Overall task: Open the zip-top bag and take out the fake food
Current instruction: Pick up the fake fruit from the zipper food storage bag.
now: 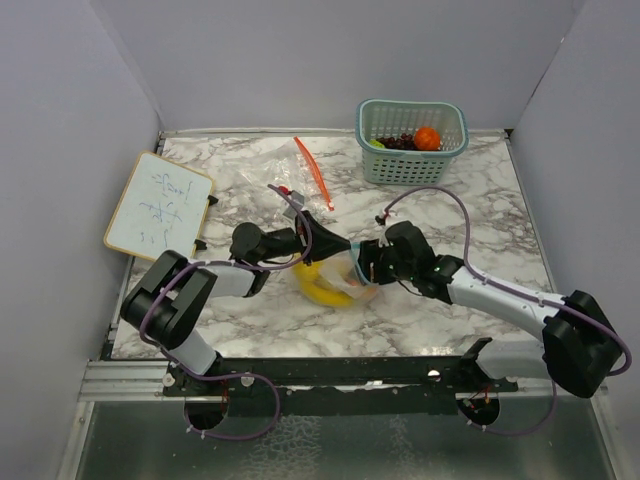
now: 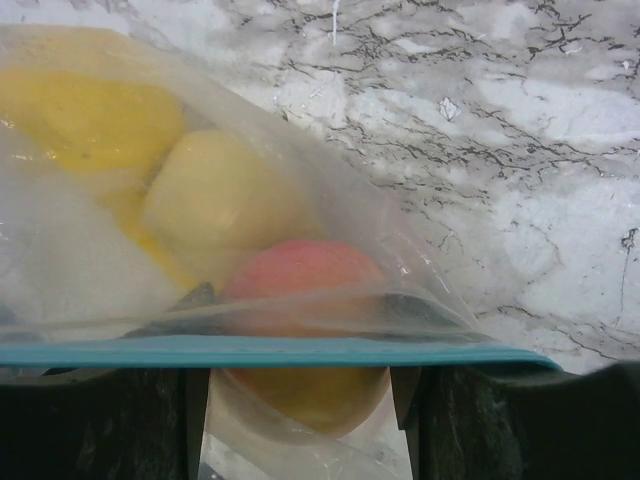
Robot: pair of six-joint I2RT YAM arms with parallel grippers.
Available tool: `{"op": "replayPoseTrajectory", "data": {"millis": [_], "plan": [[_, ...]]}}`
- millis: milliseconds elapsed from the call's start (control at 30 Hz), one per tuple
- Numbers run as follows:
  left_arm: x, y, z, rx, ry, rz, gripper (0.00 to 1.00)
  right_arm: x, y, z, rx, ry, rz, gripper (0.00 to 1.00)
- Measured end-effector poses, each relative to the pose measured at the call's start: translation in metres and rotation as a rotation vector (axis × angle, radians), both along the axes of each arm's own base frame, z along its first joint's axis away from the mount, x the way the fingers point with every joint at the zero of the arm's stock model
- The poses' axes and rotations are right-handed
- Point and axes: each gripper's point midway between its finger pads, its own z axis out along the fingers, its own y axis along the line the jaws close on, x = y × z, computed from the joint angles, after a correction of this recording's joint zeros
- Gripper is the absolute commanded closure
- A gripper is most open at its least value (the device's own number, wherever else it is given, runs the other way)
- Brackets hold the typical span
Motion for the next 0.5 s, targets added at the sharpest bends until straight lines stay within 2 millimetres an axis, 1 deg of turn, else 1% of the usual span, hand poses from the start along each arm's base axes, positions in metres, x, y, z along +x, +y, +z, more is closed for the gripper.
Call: {"op": "replayPoseTrajectory", "data": {"millis": [200,367,400,433,467,500], "plan": [[-0.002,0.004,0.016,-0.023,-0.061,0.021,1.0,0.002,0.001,0.025,0.018,-0.032,0.001,0.65],[-0.003,0.009,0.017,-0.028,-0.079,0.047,1.0,0.006,-0.007,0.045,0.012,-0.08,-0.031,0.65],[-0.003,0.009,0.017,-0.029,-0.079,0.05,0.94,0.006,-0.009,0.048,0.011,-0.089,-0.036,0.66],[-0.002,0.009,0.017,-0.029,-0.079,0.052,0.85,0.007,-0.012,0.052,0.008,-0.101,-0.045,0.66],[-0.002,0.009,0.017,-0.031,-0.08,0.054,0.74,0.008,-0.014,0.057,0.006,-0.114,-0.052,0.66],[-0.002,0.009,0.019,-0.035,-0.084,0.056,0.61,0.01,-0.016,0.063,0.007,-0.132,-0.062,0.66]]}}
